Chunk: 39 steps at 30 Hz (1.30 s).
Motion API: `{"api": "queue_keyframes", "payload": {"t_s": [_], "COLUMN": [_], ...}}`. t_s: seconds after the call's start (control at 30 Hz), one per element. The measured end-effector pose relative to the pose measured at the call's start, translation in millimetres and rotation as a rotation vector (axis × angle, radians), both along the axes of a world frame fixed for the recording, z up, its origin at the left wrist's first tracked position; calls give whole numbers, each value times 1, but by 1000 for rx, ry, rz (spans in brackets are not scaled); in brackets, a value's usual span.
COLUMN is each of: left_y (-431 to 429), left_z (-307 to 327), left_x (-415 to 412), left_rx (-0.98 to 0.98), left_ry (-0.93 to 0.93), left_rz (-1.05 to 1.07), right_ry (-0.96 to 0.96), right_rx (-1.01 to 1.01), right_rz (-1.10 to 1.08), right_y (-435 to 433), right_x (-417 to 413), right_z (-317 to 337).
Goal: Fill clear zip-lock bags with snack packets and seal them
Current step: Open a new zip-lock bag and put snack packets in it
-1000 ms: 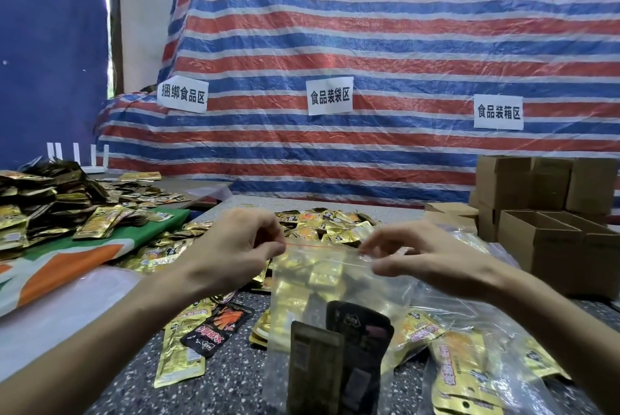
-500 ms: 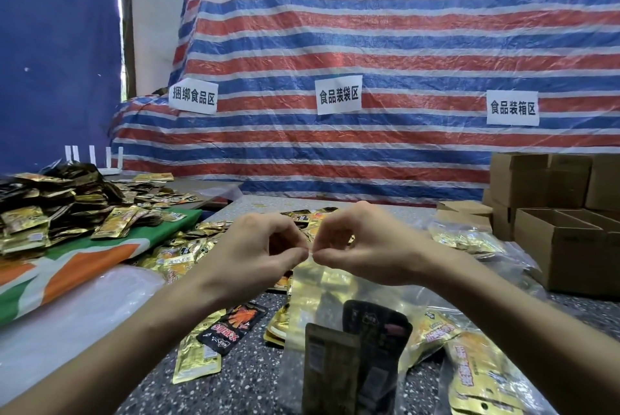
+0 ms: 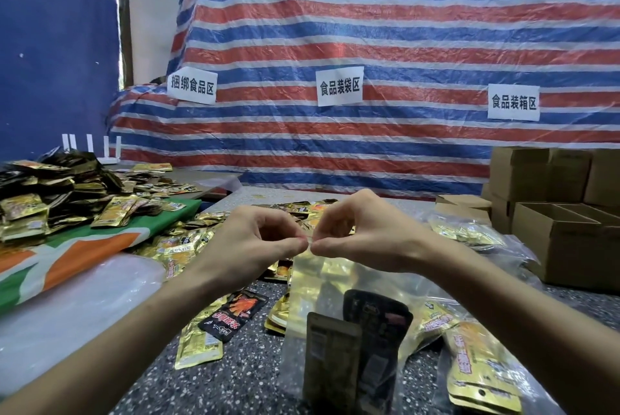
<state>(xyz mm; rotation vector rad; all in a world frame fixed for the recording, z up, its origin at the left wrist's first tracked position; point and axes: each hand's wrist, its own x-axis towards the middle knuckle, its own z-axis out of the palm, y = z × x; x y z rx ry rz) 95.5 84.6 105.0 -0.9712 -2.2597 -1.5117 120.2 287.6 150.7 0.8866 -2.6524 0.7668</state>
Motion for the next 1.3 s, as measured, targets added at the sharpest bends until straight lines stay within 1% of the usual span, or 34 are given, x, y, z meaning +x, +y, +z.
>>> {"api": "queue_keyframes", "payload": {"t_s": [0.23, 0.4, 0.53, 0.63, 0.77, 0.93, 1.03, 1.1, 1.2, 1.3], "left_y": [0, 5, 7, 9, 8, 6, 7, 9, 12, 13], "left_z": [-3, -6, -6, -5, -5, -8, -8, -8, -8, -9], "left_x": [2, 6, 7, 6, 3, -1, -2, -2, -2, -3], "left_rx": [2, -117, -185, -188, -153, -293, -217, -154, -111, -74], "left_ry": [98, 301, 388, 368, 294, 248, 272, 334, 418, 443], "left_rz": [15, 54, 74, 63, 21, -39, -44, -39, -39, -26], "right_ry": [18, 77, 124, 151, 102, 112, 106, 89, 45, 25], "right_rx": [31, 115, 132, 127, 95, 125, 113, 101, 73, 65], "right_rz": [-12, -12, -10, -18, 22, 25, 28, 30, 38, 16], "right_y": [-5, -6, -5, -4, -1, 3, 4, 6, 10, 20], "right_x": [-1, 0, 1, 0, 0, 1, 2, 2, 2, 2], "right_z": [0, -1, -4, -7, -7, -6, -4, -2, -1, -1]}}
